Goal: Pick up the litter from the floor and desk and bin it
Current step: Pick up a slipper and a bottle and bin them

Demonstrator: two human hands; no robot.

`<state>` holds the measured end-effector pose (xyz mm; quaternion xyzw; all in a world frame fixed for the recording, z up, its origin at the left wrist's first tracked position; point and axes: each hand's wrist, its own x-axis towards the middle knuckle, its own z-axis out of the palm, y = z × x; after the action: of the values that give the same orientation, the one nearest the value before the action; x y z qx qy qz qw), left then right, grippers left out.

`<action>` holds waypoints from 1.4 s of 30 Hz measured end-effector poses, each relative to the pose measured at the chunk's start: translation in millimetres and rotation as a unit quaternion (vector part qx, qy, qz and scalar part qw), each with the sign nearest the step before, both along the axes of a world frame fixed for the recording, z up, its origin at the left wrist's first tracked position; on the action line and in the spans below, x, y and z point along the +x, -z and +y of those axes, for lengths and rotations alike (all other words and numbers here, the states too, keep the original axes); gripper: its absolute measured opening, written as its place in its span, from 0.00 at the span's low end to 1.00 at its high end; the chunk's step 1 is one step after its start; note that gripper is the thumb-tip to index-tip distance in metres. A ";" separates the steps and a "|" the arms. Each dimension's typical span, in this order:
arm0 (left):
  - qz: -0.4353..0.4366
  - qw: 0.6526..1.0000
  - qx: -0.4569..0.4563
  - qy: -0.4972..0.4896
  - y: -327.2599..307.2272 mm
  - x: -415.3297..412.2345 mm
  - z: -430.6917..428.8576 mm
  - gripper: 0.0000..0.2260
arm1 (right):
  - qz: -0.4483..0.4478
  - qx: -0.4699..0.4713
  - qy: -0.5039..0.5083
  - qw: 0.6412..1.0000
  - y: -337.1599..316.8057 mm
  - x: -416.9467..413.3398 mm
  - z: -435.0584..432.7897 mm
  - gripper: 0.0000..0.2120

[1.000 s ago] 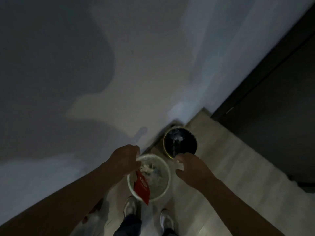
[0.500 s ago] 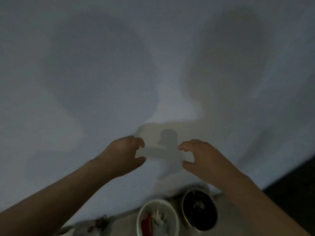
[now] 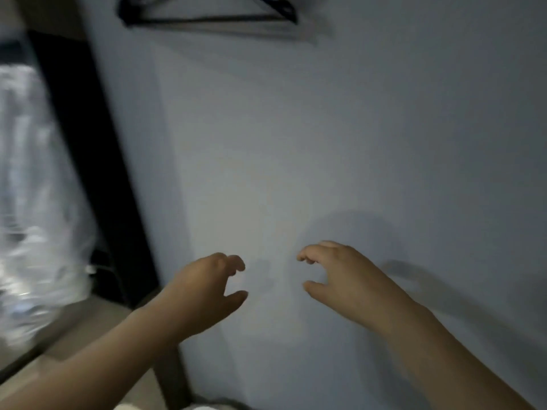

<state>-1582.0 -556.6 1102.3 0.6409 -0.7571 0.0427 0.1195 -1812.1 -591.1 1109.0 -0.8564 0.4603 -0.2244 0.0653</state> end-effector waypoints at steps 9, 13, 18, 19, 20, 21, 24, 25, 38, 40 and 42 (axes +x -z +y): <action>0.020 0.977 -0.007 -0.213 -5.6 201.9 228.1 0.19 | 0.025 0.005 -0.241 0.970 -7.9 239.3 129.6 0.20; 0.031 0.946 -0.002 -0.324 2.6 269.9 331.2 0.19 | 0.040 0.005 -0.341 0.939 -4.6 341.8 192.5 0.20; 0.063 0.897 0.003 -0.437 19.9 331.0 421.0 0.19 | 0.065 0.004 -0.433 0.899 10.6 444.8 250.6 0.19; 0.069 0.889 0.005 -0.452 24.8 341.2 432.9 0.19 | 0.070 0.006 -0.446 0.893 13.9 462.4 258.1 0.19; 0.075 0.882 0.007 -0.465 29.5 351.1 442.5 0.19 | 0.075 0.005 -0.458 0.886 17.4 479.8 263.5 0.19; 0.080 0.875 0.008 -0.477 34.1 361.4 450.0 0.19 | 0.079 0.002 -0.471 0.879 20.2 496.7 267.4 0.19; 0.086 0.853 0.005 -0.515 43.7 396.2 464.2 0.20 | 0.088 0.006 -0.508 0.857 28.4 549.1 274.5 0.19; 0.085 0.846 0.002 -0.526 45.6 408.9 466.4 0.20 | 0.090 0.010 -0.518 0.850 31.0 567.2 274.8 0.19; 0.112 0.775 0.006 -0.622 68.0 572.7 444.9 0.19 | 0.130 0.025 -0.591 0.796 46.8 780.0 237.4 0.18; 0.126 0.766 0.014 -0.630 75.4 598.6 444.8 0.19 | 0.141 0.032 -0.598 0.788 55.0 807.8 236.1 0.19; 0.131 0.760 0.021 -0.637 83.4 627.1 447.1 0.19 | 0.153 0.032 -0.605 0.781 63.9 837.6 237.0 0.19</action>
<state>-954.9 -109.4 1018.9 0.9769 -0.1523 0.0086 0.1498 -974.4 -354.1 1045.0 -0.9794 -0.1419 0.0100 0.1435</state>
